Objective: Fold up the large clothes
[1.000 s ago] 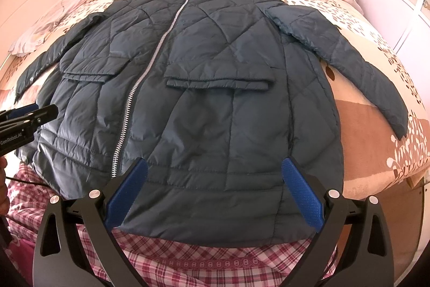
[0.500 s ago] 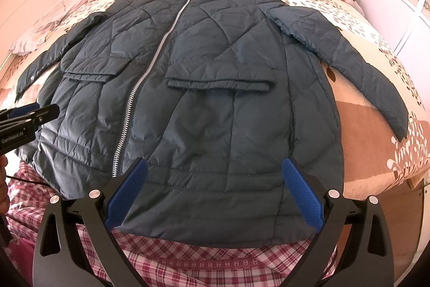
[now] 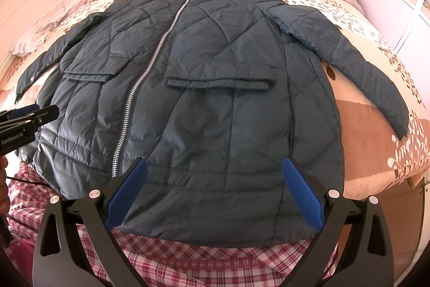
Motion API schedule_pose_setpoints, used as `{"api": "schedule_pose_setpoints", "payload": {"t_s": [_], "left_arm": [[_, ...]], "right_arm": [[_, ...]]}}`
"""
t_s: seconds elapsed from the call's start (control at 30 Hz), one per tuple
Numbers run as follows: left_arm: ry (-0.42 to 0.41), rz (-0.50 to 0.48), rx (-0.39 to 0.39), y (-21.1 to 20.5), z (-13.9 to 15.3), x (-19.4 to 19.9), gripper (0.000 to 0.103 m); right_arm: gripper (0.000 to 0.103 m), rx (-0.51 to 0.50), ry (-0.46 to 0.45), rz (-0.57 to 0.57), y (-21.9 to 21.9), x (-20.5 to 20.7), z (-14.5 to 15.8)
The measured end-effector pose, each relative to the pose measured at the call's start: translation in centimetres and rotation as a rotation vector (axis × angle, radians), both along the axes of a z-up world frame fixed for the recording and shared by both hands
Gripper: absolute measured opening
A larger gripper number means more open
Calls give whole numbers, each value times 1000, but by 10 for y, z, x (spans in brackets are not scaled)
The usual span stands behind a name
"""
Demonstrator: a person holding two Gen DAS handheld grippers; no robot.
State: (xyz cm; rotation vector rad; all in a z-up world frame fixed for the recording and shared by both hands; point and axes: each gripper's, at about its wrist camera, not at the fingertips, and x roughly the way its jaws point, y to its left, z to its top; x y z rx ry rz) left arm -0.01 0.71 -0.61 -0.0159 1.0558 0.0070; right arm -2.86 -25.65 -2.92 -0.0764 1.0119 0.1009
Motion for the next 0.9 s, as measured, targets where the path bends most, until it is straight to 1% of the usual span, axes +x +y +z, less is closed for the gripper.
{"api": "schedule_pose_setpoints", "payload": {"t_s": [0.9], "left_arm": [[8,1,1,-1,-5,-4,64]], "right_arm": [[96,5,7,-2,-1,1,-1]]}}
